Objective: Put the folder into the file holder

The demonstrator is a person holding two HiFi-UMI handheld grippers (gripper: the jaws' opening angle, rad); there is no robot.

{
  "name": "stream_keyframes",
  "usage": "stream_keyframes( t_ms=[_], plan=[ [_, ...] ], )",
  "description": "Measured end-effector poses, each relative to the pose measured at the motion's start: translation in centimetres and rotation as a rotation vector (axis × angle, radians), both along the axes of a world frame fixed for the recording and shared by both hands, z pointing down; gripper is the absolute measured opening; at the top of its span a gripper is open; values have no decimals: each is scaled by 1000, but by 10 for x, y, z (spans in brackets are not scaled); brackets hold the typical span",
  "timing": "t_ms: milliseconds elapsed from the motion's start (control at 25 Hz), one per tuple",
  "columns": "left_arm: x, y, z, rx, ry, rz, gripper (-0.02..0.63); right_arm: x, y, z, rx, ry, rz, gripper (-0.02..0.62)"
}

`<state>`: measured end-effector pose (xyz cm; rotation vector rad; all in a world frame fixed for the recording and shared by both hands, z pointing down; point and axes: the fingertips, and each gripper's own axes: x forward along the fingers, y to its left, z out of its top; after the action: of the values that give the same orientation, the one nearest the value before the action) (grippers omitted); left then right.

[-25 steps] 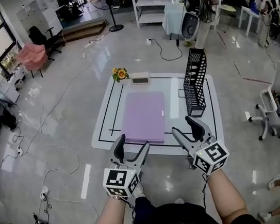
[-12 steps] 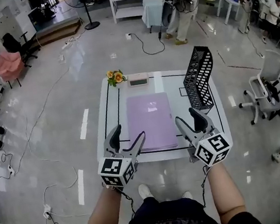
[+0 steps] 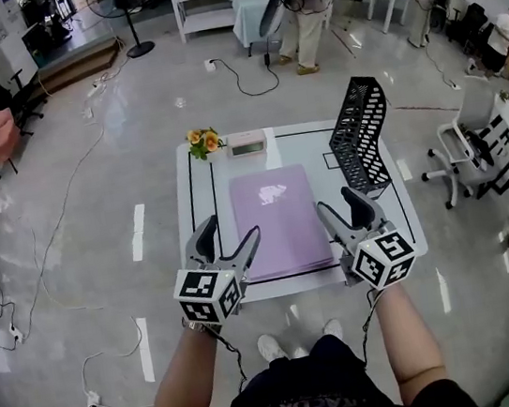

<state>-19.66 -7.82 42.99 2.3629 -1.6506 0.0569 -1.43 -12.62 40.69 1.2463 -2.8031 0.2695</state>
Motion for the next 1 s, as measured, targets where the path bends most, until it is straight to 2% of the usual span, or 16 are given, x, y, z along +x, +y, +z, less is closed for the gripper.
stream_keyframes(
  t_ms=[520,1000],
  plan=[
    [-15,-38,44,-111,12,-3,365,-6,-49,53,-130,12,8,259],
    [-14,-88,115,-285,27,-59,371,-2,-117,131,-349,-13,-33,285]
  ],
)
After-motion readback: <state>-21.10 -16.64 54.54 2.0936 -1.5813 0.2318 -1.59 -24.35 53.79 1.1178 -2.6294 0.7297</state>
